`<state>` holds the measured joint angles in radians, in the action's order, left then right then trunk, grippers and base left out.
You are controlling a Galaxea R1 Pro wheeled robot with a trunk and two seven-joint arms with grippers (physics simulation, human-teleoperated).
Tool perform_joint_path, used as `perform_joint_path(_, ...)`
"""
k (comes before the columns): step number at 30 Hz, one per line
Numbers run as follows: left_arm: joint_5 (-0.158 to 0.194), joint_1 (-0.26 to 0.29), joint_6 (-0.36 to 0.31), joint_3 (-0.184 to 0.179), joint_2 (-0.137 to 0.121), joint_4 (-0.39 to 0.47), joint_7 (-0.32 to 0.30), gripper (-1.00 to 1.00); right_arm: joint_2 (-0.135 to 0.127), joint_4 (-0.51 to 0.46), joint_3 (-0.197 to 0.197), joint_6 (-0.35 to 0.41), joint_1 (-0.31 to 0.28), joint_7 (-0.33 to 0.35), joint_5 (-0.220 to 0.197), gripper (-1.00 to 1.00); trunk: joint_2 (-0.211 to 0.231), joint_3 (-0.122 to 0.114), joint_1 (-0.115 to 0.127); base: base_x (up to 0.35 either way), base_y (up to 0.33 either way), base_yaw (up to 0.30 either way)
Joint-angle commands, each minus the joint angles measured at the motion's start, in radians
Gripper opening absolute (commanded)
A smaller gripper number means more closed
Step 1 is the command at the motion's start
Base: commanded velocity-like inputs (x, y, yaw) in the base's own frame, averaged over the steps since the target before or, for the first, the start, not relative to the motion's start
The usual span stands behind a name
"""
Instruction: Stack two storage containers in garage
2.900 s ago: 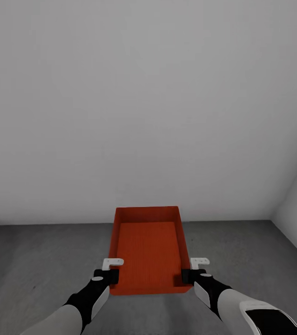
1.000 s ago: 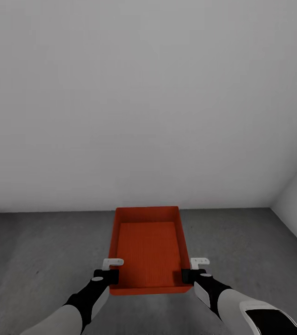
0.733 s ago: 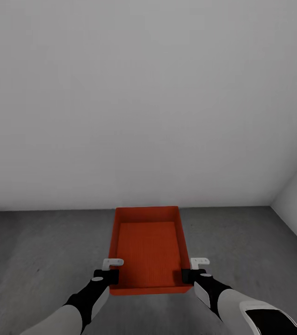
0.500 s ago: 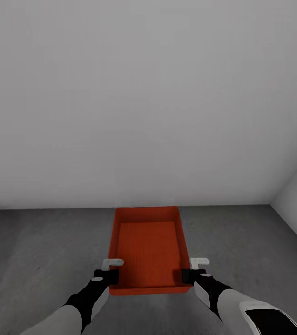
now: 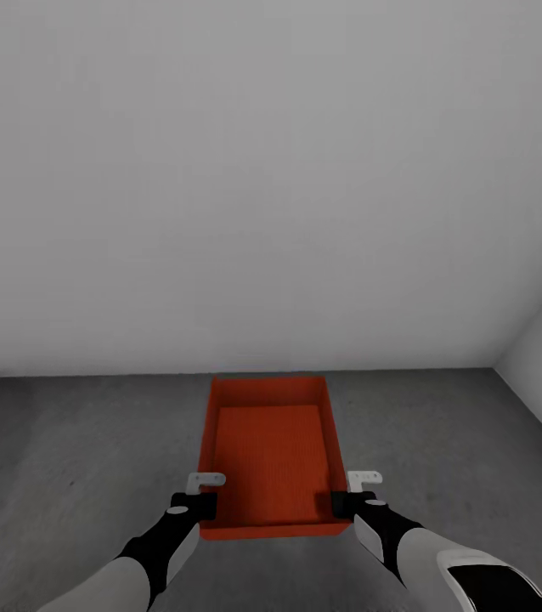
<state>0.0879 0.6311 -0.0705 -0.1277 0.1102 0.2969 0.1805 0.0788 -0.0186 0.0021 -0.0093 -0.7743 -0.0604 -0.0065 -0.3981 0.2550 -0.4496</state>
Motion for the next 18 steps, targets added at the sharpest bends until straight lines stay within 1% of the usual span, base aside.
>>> perform_joint_path(1,-0.013,0.001,0.029,0.008,-0.001,0.005,0.027,-1.0,-0.002,0.003,-0.028,-0.001,0.0,-0.05,-0.007,-1.0,-0.002,0.003,0.0,0.0,0.0,0.0)
perform_joint_path(18,-0.013,0.001,0.029,0.008,-0.001,0.005,0.027,-1.0,-0.002,0.003,-0.028,-0.001,0.0,-0.05,-0.007,-1.0,-0.002,0.031,0.0,0.0,0.0,0.0)
